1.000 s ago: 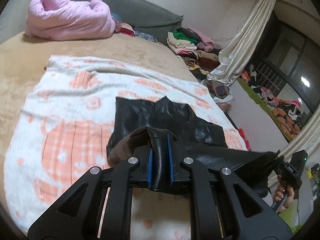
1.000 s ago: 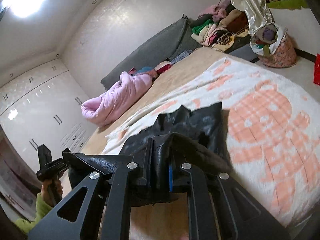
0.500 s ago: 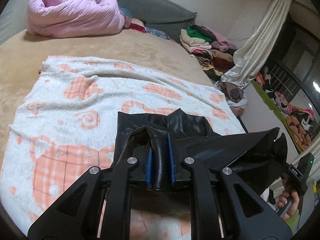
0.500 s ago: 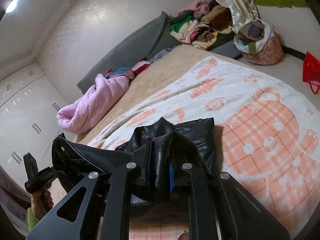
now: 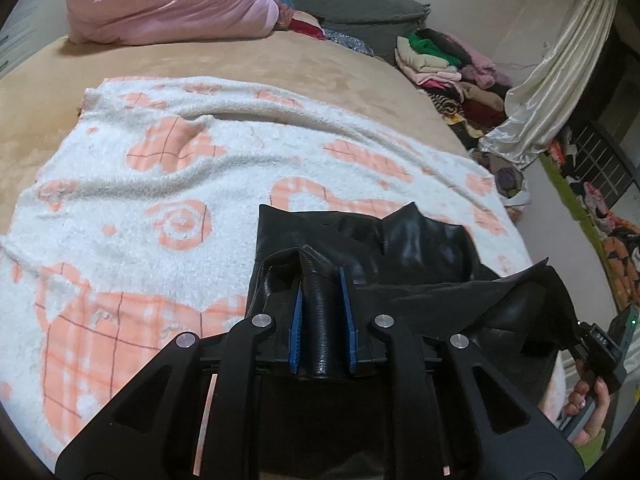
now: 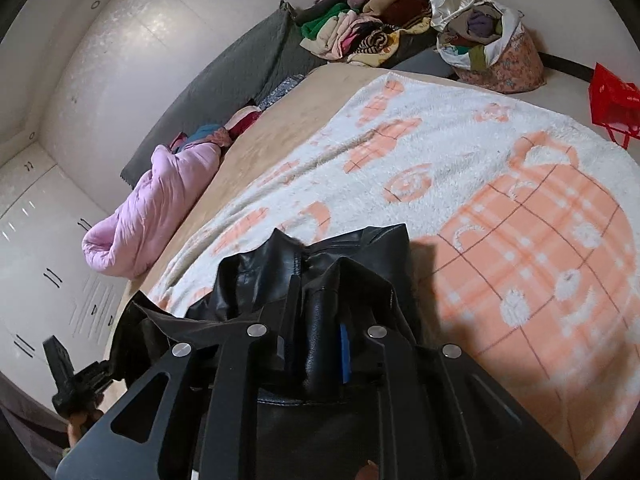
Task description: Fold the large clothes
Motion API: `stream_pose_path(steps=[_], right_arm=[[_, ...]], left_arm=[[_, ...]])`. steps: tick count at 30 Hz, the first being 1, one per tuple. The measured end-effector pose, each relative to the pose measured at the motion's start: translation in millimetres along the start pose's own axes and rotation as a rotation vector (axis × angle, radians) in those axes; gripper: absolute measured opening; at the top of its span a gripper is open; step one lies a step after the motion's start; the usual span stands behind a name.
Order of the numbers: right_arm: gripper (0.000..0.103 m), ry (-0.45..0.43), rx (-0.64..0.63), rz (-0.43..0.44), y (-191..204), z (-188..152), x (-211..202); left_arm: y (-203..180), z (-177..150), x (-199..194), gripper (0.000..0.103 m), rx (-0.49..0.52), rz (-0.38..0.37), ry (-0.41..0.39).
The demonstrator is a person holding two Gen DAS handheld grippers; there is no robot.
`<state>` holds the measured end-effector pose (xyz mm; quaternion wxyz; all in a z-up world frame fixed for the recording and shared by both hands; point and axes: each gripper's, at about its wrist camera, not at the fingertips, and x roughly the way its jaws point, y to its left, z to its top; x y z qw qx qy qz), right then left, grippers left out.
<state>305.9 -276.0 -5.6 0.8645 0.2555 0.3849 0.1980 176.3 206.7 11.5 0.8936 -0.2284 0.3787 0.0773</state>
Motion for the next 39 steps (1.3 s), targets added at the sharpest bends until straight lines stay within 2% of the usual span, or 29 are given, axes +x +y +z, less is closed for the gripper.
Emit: stream_pose_path(steps=[7, 11, 13, 15, 17, 19, 20, 21, 23, 26, 29, 32, 33, 37, 38, 39], right_arm=[[0.019, 0.029, 0.003, -0.028, -13.9, -2.3, 27.1], [0.032, 0.037, -0.018, -0.003, -12.7, -1.0, 29.0], [0.043, 0.027, -0.027, 0.005, -11.0, -0.2, 26.4], [0.065, -0.013, -0.045, -0.002, -8.8, 2.3, 19.9], [0.078, -0.075, -0.07, -0.034, -6.0, 4.4, 9.0], [0.078, -0.112, -0.102, -0.04, -2.8, 6.1, 0.1], [0.079, -0.123, -0.131, -0.05, -0.8, 7.2, -2.6], [0.079, -0.134, -0.159, -0.061, 2.0, 6.5, -4.6], [0.081, -0.15, -0.247, -0.106, 11.8, 3.8, -7.6], [0.081, -0.121, -0.406, -0.174, 28.4, -1.9, 3.7], [0.081, -0.053, -0.519, -0.234, 38.8, -9.5, 27.2], [0.079, 0.015, -0.584, -0.294, 42.2, -15.3, 54.9], [0.077, 0.032, -0.591, -0.306, 41.3, -15.2, 63.2], [0.075, 0.058, -0.556, -0.308, 34.1, -9.0, 79.9], [0.072, 0.06, -0.549, -0.3, 32.5, -6.1, 82.1], [0.067, 0.066, -0.541, -0.291, 30.6, -3.9, 84.4]], left_arm=[[-9.1, -3.0, 16.0, 0.015, 0.067, 0.06, -0.01], [-12.1, -3.6, 19.2, 0.022, 0.088, 0.068, -0.017], [-13.9, -3.9, 20.2, 0.028, 0.097, 0.066, -0.023], [-15.5, -2.9, 19.0, 0.042, 0.105, 0.062, -0.037], [-17.2, -0.8, 14.3, 0.044, 0.105, 0.048, -0.059], [-16.4, 3.6, 2.9, 0.05, 0.089, 0.013, -0.107], [-13.8, 6.3, -5.8, 0.059, 0.077, 0.004, -0.145], [-12.3, 7.8, -11.1, 0.062, 0.07, 0.007, -0.167], [-5.6, 10.9, -23.3, 0.062, 0.051, 0.025, -0.213], [4.7, 11.1, -29.6, 0.062, 0.032, 0.07, -0.24], [10.3, 8.5, -16.6, 0.062, 0.051, 0.091, -0.193], [9.4, 3.7, 6.5, 0.062, 0.099, 0.096, -0.106], [6.9, 2.9, 18.1, 0.062, 0.125, 0.114, -0.072], [-2.9, 3.4, 49.3, 0.062, 0.224, 0.162, -0.014], [-5.1, 3.9, 55.6, 0.062, 0.241, 0.161, -0.006], [-6.6, 3.9, 59.7, 0.051, 0.254, 0.159, 0.002]])
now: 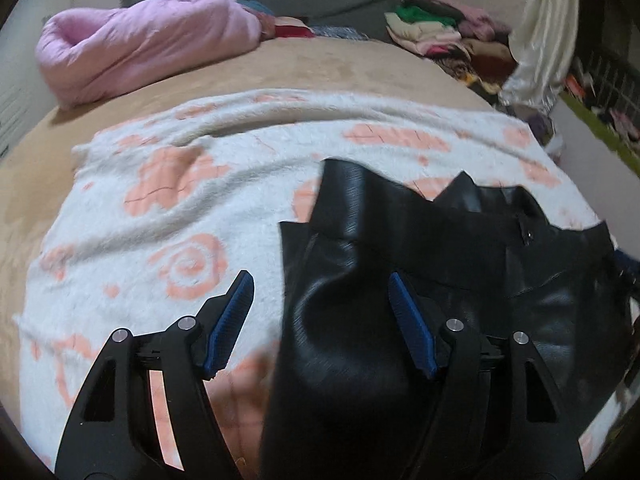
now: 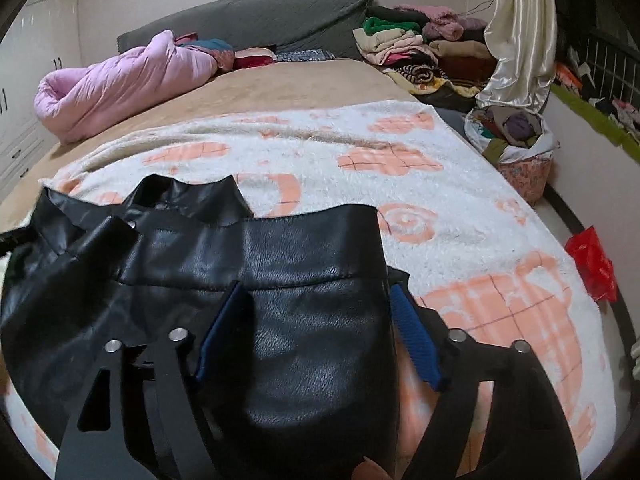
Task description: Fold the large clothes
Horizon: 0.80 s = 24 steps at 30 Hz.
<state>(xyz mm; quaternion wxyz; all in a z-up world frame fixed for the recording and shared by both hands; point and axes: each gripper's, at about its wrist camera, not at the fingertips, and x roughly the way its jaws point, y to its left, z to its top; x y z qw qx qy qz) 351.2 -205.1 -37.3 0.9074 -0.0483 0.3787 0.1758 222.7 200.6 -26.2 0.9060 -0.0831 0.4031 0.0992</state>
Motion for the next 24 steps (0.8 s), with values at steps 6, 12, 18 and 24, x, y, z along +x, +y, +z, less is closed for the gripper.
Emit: stream_pose_path(steps=[6, 12, 18, 24], right_arm=[[0.012, -0.017, 0.106, 0.054, -16.3, 0.4, -7.6], [0.01, -0.196, 0.28, 0.177, -44.6, 18.0, -48.5], [0.01, -0.124, 0.33, 0.144, -48.0, 18.2, -19.9], [0.015, -0.05, 0.331, 0.089, -46.8, 9.3, 2.1]], left_arm=[[-7.1, 7.7, -9.6, 0.009, 0.003, 0.019, -0.05], [-8.0, 41.3, -43.9, 0.008, -0.027, -0.039, -0.17], [-11.2, 49.4, 4.4, 0.008, -0.024, 0.014, -0.079], [-8.0, 33.2, 35.3, 0.008, -0.017, 0.046, -0.023]])
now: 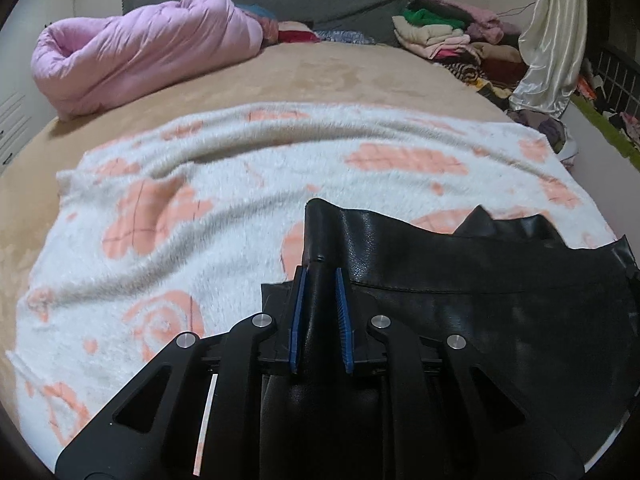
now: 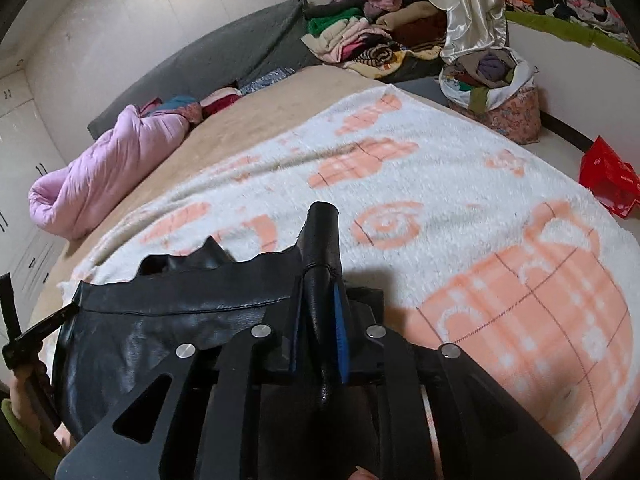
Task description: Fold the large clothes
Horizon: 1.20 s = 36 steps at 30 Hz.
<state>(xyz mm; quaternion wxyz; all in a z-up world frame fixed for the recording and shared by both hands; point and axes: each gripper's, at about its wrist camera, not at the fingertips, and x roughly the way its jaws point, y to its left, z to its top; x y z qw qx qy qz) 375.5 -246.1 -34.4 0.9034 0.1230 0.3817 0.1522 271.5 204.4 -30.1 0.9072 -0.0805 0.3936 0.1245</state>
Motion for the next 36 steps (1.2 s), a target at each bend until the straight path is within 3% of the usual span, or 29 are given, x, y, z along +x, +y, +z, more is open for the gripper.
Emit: stream_pose_path(steps=[8, 16, 19, 20, 21, 23, 27, 32, 36], right_arm=[[0.021, 0.05, 0.013, -0.063, -6.9, -6.1, 15.0], [0.03, 0.075, 0.043, -0.059, -15.6, -9.4, 18.2], [0.034, 0.084, 0.042, -0.061, -16.3, -10.3, 16.9], [0.037, 0.087, 0.04, -0.063, -16.9, -10.5, 16.3], [0.046, 0.087, 0.038, -0.067, -17.2, -10.4, 15.5], [0.063, 0.095, 0.034, -0.118, -19.7, -10.9, 13.7], [0.068, 0.096, 0.069, -0.087, -28.6, -11.0, 7.8], [0.076, 0.089, 0.037, -0.079, -23.1, -11.2, -5.4], [0.079, 0.105, 0.022, -0.003, -17.0, -20.5, -17.3]], left_arm=[[2.0, -3.3, 10.3, 0.01, -0.006, -0.006, 0.021], [3.9, -4.3, 10.7, 0.016, -0.018, -0.006, 0.017], [5.4, -6.2, 9.2, 0.026, -0.028, 0.004, 0.014], [6.7, -6.6, 8.9, 0.035, -0.035, 0.007, 0.013], [9.5, -6.8, 8.1, 0.045, -0.049, 0.01, 0.014], [13.2, -6.7, 5.0, 0.05, -0.065, 0.006, 0.014], [14.9, -9.7, -7.0, 0.075, -0.053, 0.021, -0.002], [18.2, -20.5, -19.8, 0.084, -0.048, 0.003, 0.007], [23.0, -31.6, -25.7, 0.085, -0.069, -0.044, 0.042]])
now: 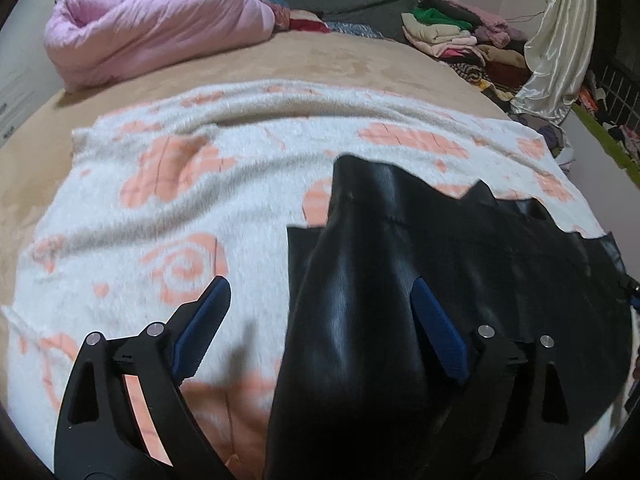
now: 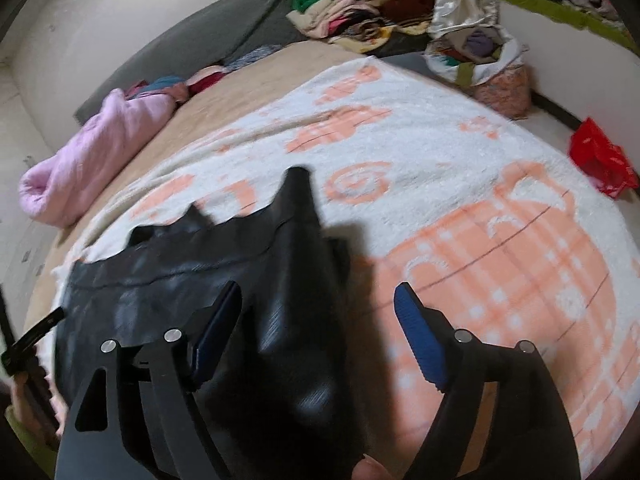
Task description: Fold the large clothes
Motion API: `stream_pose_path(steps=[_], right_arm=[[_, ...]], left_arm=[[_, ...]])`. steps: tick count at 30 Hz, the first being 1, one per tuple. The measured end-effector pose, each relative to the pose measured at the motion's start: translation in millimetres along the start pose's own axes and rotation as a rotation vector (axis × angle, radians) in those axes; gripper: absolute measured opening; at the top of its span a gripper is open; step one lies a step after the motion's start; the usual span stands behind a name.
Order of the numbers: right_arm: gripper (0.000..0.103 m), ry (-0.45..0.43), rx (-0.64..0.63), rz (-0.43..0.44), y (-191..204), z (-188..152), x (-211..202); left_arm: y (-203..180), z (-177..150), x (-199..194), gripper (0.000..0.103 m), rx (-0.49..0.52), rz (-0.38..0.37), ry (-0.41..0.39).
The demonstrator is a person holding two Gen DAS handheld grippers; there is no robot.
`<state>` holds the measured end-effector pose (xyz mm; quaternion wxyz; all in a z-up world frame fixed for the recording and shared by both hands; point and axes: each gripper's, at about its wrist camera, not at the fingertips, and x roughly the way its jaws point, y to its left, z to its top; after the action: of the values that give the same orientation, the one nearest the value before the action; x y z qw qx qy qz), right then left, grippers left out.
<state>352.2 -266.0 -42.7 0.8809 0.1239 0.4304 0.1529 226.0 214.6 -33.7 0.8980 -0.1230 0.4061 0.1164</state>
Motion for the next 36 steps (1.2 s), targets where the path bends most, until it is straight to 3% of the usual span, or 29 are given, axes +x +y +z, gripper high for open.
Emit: stream_pose_path(steps=[5, 13, 14, 15, 16, 18, 21, 32, 34, 36], right_arm=[[0.079, 0.055, 0.005, 0.077, 1.6, -19.2, -8.3], [0.079, 0.154, 0.101, 0.208, -19.3, -34.1, 0.0], [0.071, 0.157, 0.112, 0.233, -21.3, -34.9, 0.0], [0.055, 0.164, 0.123, 0.278, -22.6, -35.7, 0.5], [0.055, 0.168, 0.137, 0.308, -23.9, -36.9, 0.7], [0.045, 0.163, 0.113, 0.303, -21.3, -36.9, -2.0], [0.04, 0.157, 0.083, 0.294, -17.7, -37.0, -8.3], [0.039, 0.177, 0.026, 0.246, -10.1, -38.8, -16.5], [0.044, 0.169, 0.006, 0.215, -6.2, -40.9, -17.2], [0.064, 0.17, 0.007, 0.174, -5.0, -39.9, -15.7]], left_arm=[[7.8, -14.7, 2.6, 0.088, -0.06, -0.105, 0.069], [16.3, -28.9, 10.0, 0.087, -0.154, -0.176, 0.119], [16.6, -30.8, 10.6, 0.078, -0.166, -0.192, 0.124], [17.4, -33.2, 12.3, 0.064, -0.187, -0.229, 0.136], [17.9, -35.7, 13.5, 0.063, -0.211, -0.252, 0.146], [13.3, -37.5, 10.6, 0.054, -0.199, -0.242, 0.142], [6.9, -39.6, 2.7, 0.045, -0.19, -0.228, 0.134], [4.2, -67.5, -37.0, 0.039, -0.174, -0.214, 0.111], [6.3, -73.7, -44.9, 0.039, -0.177, -0.217, 0.107], [5.8, -75.8, -47.7, 0.039, -0.171, -0.213, 0.104]])
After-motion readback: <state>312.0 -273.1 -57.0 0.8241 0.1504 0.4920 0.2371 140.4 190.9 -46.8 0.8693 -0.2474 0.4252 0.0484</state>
